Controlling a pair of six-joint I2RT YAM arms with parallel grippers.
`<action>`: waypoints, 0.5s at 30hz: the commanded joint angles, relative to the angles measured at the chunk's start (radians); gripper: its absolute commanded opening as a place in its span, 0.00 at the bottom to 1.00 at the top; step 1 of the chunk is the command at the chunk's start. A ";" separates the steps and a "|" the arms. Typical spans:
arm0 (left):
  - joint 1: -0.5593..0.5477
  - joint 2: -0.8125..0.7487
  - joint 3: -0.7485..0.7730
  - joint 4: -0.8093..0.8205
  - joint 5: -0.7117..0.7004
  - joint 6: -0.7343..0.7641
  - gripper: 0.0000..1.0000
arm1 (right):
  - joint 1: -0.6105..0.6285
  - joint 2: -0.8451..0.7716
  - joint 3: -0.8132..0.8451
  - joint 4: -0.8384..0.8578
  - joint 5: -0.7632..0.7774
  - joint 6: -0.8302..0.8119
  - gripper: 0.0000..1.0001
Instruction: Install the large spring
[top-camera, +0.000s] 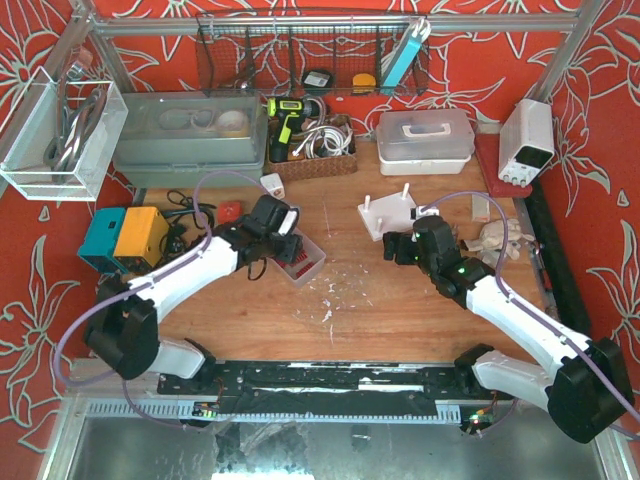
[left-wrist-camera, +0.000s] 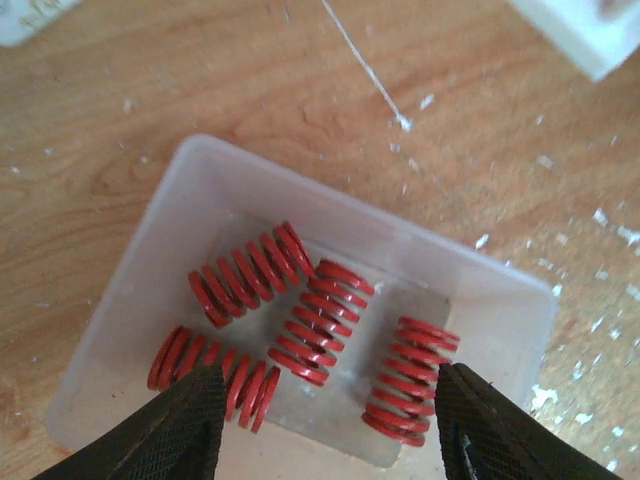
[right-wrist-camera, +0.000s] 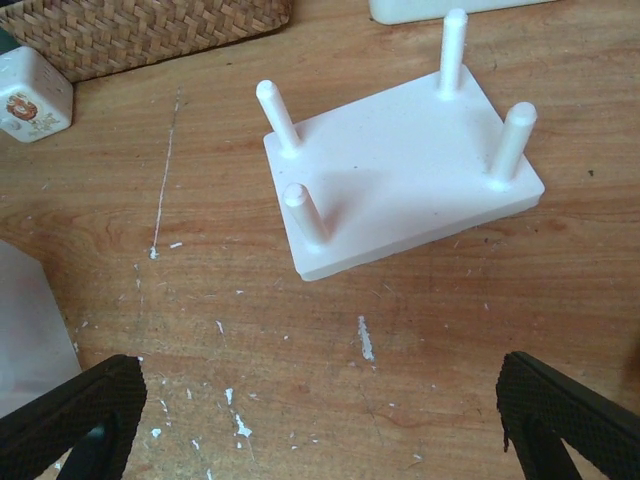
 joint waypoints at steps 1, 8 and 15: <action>0.008 0.069 0.060 -0.102 0.056 0.120 0.59 | 0.005 -0.017 -0.014 0.018 -0.021 0.008 0.96; 0.011 0.188 0.101 -0.158 0.125 0.177 0.52 | 0.005 -0.023 -0.018 0.016 -0.012 0.008 0.96; 0.012 0.277 0.114 -0.176 0.091 0.187 0.49 | 0.005 -0.006 -0.013 0.019 -0.014 0.005 0.96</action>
